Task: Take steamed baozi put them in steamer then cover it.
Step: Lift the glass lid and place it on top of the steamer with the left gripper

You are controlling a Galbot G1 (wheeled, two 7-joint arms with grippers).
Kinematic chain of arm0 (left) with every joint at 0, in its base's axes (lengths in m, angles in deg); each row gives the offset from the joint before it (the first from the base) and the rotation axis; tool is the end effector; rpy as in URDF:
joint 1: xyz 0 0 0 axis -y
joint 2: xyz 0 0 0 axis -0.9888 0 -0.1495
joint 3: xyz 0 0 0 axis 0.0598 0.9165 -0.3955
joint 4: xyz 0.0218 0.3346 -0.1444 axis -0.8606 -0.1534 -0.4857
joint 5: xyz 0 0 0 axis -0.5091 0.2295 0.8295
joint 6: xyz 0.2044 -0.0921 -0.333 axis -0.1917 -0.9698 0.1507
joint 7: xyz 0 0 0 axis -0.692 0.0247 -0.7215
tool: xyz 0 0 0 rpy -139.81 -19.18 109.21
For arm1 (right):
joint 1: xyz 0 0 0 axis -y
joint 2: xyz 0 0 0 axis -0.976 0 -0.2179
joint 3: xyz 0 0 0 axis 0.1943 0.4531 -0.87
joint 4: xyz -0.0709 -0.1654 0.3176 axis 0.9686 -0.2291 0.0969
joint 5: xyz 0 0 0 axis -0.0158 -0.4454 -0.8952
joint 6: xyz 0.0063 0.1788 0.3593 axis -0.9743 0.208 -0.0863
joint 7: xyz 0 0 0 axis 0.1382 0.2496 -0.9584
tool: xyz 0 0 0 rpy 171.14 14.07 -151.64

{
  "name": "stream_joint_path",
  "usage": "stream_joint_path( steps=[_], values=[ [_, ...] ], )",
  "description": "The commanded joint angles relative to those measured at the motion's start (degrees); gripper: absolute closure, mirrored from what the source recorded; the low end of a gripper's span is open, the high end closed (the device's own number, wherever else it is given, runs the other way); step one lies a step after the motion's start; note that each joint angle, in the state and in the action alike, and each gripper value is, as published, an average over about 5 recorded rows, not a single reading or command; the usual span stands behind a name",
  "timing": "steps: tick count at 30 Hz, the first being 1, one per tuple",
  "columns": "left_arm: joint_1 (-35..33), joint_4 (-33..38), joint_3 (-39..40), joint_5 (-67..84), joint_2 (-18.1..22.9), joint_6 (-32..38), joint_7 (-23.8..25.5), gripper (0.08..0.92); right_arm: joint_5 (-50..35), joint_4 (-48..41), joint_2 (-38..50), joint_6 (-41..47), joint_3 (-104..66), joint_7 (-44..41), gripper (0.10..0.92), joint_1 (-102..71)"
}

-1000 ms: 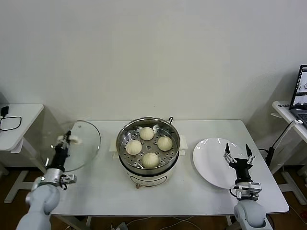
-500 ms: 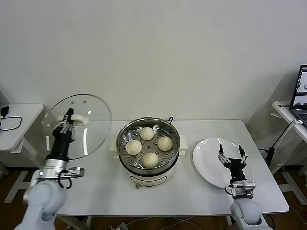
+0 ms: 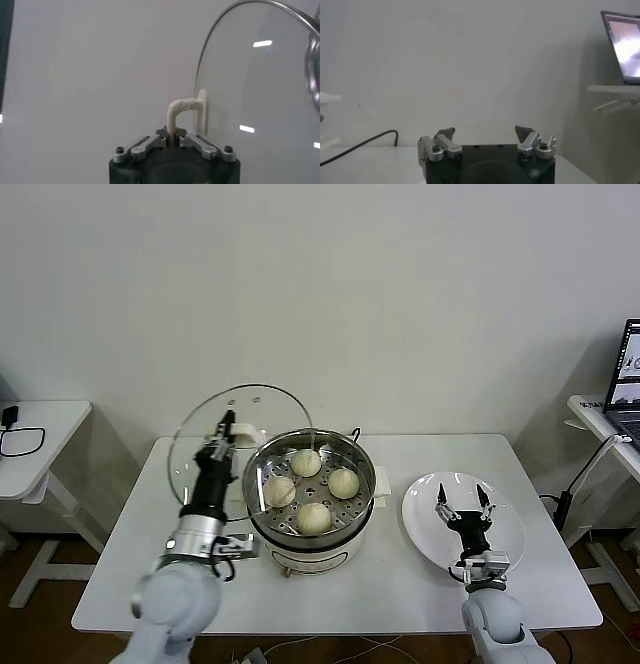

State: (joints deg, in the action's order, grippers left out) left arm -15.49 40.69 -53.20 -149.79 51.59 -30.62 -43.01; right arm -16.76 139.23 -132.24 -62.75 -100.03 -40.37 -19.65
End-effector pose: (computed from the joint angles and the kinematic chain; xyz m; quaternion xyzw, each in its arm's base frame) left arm 0.3068 -0.0421 -0.2060 -0.0459 0.7562 0.6429 0.1132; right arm 0.3468 -0.1124 -0.4368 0.0493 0.9986 -0.0201 0.0061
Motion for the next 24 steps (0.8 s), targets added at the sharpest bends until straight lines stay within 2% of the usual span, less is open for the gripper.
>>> stream_joint_path(
  steps=[1,7,24],
  values=[
    [6.1,-7.5,10.8,-13.7,6.3,-3.3,10.1,0.811,0.7,-1.2,-1.6,1.0,0.9,-0.2,0.203,1.1],
    [7.8,-11.0,12.0,-14.9,7.3,-3.0,10.7,0.811,1.6,-1.9,-2.3,0.8,0.6,-0.1,0.203,1.3],
    [9.0,-16.1,13.3,-15.0,9.2,-1.9,8.4,0.811,2.7,-2.9,-2.4,0.4,-0.3,0.0,0.203,0.9]
  ],
)
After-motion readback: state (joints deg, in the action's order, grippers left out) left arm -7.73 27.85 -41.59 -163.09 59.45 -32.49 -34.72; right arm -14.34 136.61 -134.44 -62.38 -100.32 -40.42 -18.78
